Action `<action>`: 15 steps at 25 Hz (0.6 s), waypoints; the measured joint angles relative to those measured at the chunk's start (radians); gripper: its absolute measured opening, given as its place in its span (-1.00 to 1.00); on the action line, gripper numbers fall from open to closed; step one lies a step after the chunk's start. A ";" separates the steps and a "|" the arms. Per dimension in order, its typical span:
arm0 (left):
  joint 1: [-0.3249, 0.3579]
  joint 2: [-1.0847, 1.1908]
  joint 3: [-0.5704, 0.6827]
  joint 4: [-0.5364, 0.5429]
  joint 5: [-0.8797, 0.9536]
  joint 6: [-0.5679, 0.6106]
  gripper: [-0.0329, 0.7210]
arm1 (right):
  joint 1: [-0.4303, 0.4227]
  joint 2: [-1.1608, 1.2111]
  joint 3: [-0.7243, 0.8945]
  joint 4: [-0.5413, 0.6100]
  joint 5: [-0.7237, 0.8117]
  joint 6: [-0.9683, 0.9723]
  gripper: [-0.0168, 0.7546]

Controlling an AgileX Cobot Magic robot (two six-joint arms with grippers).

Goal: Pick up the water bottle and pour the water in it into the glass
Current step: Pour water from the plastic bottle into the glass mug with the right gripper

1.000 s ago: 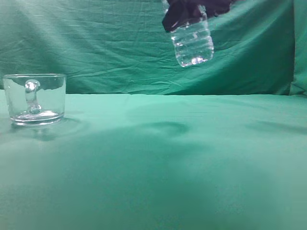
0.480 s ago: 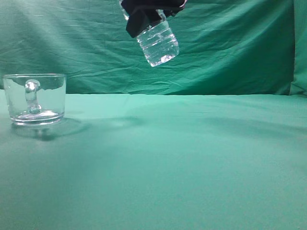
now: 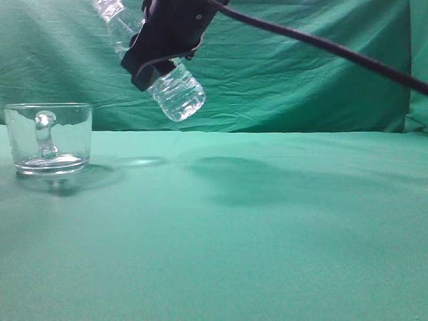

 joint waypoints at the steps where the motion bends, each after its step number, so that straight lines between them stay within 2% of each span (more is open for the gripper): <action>1: 0.000 0.000 0.000 0.000 0.000 0.000 -0.91 | 0.007 0.018 -0.014 -0.015 0.006 0.000 -0.05; 10: 0.000 0.000 0.000 0.000 0.000 0.000 -0.91 | 0.023 0.103 -0.108 -0.182 0.015 -0.006 -0.05; 15: 0.000 0.000 0.000 0.000 0.000 0.000 -0.91 | 0.026 0.106 -0.119 -0.319 -0.001 -0.006 -0.05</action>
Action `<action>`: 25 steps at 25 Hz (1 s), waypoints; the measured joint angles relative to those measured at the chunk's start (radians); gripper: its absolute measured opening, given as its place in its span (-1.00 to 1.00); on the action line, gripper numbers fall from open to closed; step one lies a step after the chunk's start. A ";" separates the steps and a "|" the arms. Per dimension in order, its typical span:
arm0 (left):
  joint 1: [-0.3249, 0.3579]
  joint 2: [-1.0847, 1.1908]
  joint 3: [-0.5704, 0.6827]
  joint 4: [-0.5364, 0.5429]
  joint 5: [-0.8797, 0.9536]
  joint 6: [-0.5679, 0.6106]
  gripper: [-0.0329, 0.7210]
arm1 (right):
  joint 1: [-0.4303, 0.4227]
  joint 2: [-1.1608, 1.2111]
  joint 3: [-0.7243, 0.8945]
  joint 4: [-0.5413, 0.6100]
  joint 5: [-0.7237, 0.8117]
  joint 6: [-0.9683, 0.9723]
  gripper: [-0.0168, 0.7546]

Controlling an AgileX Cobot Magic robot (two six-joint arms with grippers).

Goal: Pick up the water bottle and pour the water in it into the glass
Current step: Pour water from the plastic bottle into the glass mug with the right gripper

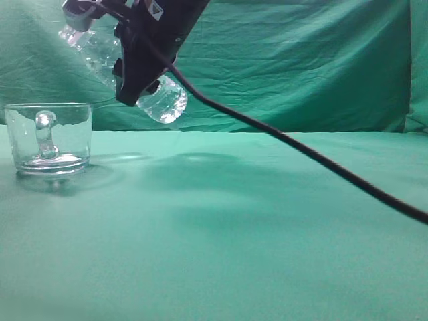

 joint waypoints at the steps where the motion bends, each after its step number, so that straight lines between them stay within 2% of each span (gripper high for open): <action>1: 0.000 0.000 0.000 0.000 0.000 0.000 -0.91 | 0.001 0.000 0.000 -0.031 -0.002 0.000 -0.05; 6: 0.000 0.000 0.000 0.000 0.000 0.000 -0.91 | 0.001 0.002 0.000 -0.164 -0.013 -0.001 -0.05; 25: 0.000 0.000 0.000 0.000 0.000 0.000 -0.91 | 0.001 0.002 0.000 -0.470 -0.011 -0.001 -0.05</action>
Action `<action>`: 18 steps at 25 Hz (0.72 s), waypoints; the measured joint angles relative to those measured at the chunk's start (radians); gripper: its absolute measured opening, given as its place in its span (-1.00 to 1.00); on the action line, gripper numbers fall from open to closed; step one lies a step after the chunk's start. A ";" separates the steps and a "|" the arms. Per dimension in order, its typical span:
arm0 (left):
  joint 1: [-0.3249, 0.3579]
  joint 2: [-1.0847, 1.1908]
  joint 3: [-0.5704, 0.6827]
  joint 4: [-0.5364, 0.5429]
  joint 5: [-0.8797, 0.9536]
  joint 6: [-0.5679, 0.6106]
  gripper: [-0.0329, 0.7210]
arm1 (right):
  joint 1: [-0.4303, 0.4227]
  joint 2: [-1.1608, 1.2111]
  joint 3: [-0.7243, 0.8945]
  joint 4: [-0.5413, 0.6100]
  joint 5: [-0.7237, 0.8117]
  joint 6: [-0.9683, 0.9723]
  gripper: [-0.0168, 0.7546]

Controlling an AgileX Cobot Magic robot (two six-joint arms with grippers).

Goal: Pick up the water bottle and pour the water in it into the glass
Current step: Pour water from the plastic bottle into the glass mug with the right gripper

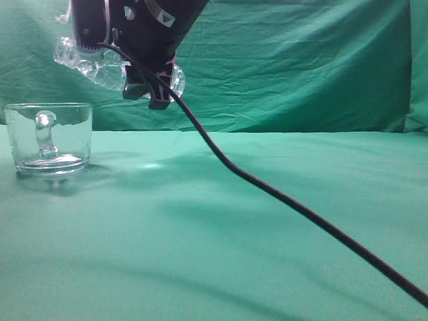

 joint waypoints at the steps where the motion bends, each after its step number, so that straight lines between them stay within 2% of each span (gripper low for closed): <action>1: 0.000 0.000 0.000 0.000 0.000 0.000 -0.91 | 0.000 0.000 0.000 -0.011 0.001 0.000 -0.05; 12: 0.000 0.000 0.000 0.000 0.000 0.000 -0.91 | 0.000 0.000 0.000 -0.107 0.013 0.000 -0.05; 18: 0.000 0.000 0.000 0.000 0.000 0.000 -0.91 | 0.000 0.000 0.000 -0.113 0.018 0.000 -0.05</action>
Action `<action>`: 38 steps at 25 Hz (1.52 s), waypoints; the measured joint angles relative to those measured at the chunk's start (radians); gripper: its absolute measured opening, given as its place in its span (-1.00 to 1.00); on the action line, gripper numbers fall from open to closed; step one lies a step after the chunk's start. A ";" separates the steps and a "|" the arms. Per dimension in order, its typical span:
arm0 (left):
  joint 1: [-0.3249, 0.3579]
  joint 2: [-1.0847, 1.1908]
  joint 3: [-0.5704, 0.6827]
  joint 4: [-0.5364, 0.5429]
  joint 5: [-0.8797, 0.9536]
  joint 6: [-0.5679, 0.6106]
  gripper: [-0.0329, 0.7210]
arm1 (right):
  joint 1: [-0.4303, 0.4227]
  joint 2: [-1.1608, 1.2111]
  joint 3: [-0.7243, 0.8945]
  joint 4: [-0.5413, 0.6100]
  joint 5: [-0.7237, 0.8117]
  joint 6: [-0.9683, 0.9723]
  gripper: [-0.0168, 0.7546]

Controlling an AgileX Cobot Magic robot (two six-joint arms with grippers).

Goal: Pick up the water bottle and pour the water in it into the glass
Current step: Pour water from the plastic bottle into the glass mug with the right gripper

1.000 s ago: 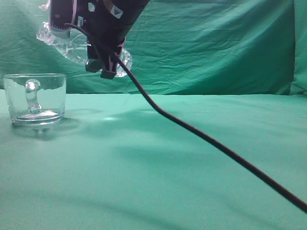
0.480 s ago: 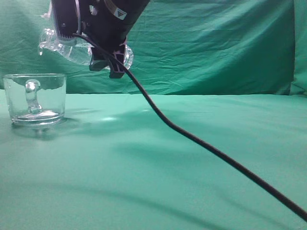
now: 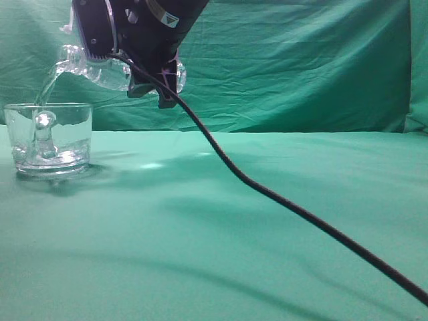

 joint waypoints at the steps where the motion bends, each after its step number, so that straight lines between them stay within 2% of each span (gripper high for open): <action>1: 0.000 0.000 0.000 0.000 0.000 0.000 -0.91 | 0.000 0.000 0.000 -0.001 0.000 0.000 -0.05; 28: 0.000 0.000 0.000 0.000 0.000 0.000 -0.91 | 0.000 0.000 0.000 -0.005 0.001 0.056 -0.05; 34: 0.000 0.000 0.000 0.000 0.000 0.000 -0.91 | 0.000 0.000 0.000 -0.005 0.001 0.234 -0.05; 38: 0.000 0.000 0.000 0.000 0.000 0.000 -0.91 | 0.000 0.000 0.000 -0.005 0.001 0.497 -0.05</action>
